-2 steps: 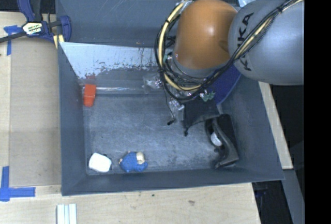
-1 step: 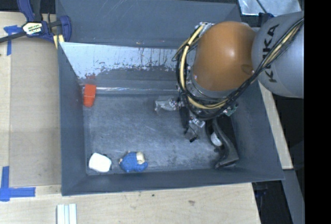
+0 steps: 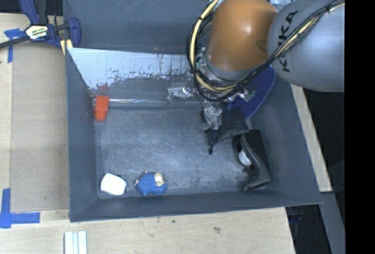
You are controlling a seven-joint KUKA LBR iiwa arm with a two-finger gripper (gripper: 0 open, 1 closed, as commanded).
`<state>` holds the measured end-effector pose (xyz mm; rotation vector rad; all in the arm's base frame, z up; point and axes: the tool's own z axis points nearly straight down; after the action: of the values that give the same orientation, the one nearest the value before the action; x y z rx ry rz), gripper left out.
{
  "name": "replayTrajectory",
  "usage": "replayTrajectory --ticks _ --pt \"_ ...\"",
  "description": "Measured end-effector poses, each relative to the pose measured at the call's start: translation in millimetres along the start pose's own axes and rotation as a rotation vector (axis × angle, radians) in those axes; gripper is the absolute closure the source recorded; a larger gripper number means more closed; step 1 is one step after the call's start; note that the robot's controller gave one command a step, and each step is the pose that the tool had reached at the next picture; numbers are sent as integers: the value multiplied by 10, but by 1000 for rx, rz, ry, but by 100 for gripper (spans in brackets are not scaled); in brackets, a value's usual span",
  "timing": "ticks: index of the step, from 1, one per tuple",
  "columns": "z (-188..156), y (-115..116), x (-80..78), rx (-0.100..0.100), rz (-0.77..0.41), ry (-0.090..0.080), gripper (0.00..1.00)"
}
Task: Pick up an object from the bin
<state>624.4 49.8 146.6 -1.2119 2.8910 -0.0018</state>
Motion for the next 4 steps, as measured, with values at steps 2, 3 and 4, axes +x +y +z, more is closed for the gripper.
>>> replayTrajectory --ticks 2,3,4 --pt "-191 843 45 -8 -256 2 0" --pt "25 1842 -338 -9 -425 2 0" --pt "336 1441 522 -8 -501 10 0"
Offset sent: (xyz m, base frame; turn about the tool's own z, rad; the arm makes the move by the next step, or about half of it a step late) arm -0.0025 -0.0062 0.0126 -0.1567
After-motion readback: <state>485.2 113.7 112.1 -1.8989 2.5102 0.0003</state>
